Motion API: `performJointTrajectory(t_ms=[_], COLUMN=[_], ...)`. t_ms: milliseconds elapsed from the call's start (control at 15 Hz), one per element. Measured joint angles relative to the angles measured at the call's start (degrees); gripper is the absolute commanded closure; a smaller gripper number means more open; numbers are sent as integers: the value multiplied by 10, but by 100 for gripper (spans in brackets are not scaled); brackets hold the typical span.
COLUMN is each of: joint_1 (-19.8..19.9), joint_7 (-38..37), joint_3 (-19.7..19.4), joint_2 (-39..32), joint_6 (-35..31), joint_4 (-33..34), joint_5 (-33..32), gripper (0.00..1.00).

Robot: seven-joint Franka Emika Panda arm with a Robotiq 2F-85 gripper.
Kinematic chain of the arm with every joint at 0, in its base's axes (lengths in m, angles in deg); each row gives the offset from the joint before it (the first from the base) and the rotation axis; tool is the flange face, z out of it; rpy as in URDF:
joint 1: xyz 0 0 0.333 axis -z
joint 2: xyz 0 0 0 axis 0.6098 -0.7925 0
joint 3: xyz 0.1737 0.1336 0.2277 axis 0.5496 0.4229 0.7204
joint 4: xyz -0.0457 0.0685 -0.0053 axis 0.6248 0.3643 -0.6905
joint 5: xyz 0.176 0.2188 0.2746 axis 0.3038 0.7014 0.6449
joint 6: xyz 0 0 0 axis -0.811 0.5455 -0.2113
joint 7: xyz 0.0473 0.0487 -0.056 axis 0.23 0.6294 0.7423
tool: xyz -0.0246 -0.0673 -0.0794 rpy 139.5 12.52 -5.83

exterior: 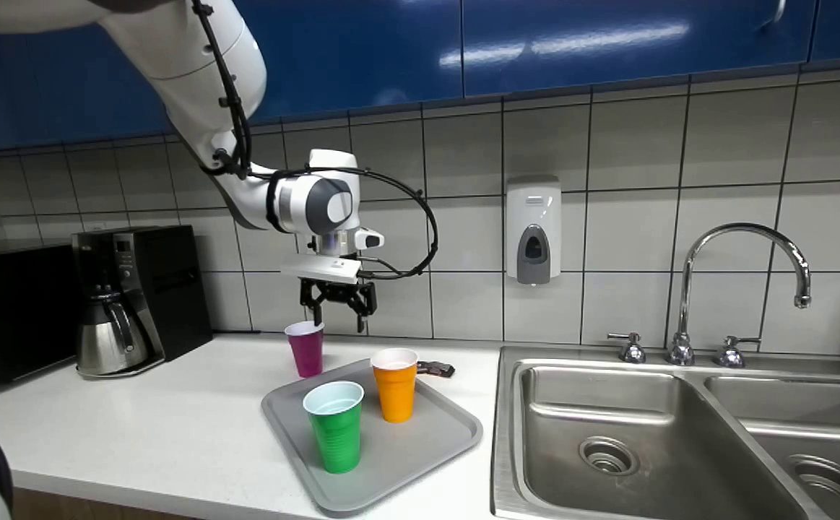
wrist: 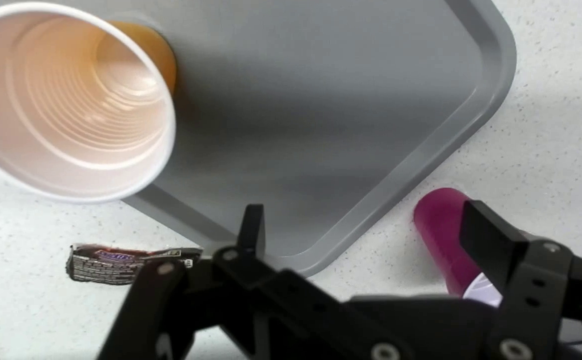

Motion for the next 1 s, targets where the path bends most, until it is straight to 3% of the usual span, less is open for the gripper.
performJointTrajectory(t_ms=[1000], joint_1=[-41], joint_7=[-20], joint_3=[13], joint_2=[-93], joint_6=[-17], joint_4=[97], joint_5=[-14], gripper=[0])
